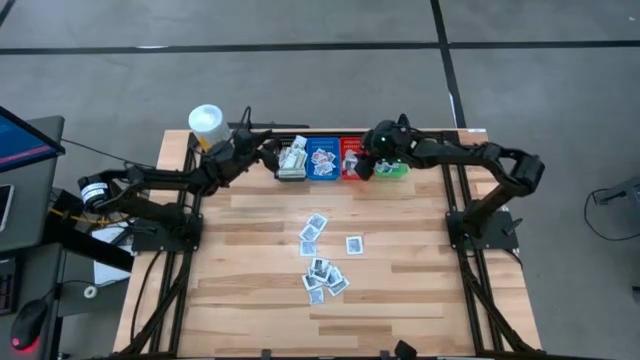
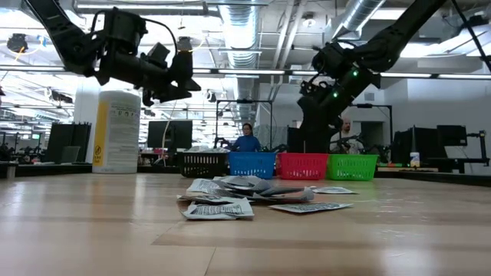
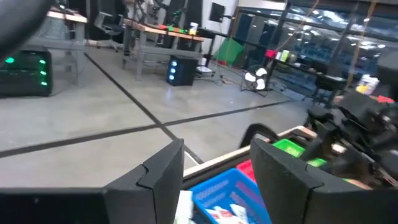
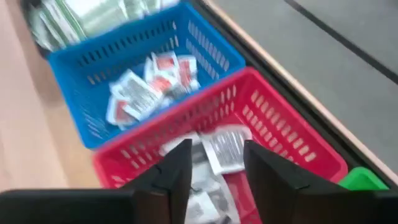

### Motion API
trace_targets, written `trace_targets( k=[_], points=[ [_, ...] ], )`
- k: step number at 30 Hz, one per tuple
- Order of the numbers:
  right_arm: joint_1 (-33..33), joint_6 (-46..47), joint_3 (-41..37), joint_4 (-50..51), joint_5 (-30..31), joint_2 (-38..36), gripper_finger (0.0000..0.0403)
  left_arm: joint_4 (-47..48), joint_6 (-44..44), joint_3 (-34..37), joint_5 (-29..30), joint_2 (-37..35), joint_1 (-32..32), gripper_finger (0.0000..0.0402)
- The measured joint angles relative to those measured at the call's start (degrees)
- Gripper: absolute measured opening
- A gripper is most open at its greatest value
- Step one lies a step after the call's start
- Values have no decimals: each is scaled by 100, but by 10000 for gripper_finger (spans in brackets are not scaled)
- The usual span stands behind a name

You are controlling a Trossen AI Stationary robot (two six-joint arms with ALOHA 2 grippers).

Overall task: Pick & Place First Aid Supplies
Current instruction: Put the gray towelette pack in the red bin

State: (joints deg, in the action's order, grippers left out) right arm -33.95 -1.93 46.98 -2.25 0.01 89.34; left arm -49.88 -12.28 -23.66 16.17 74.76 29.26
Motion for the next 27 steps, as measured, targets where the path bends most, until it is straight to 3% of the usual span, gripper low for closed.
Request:
trace_targets(
  k=[12,22,27],
  points=[
    [715,-166,0,131,2,-627,149,-5,-48,0,-1128,-2,-648,186],
    [1723,-164,0,506,2,-625,144,25,-217,0,-2516,-2,-692,186],
    [2324,-164,0,927,0,-625,141,230,-23,0,-2681,-2,-692,186]
  ],
)
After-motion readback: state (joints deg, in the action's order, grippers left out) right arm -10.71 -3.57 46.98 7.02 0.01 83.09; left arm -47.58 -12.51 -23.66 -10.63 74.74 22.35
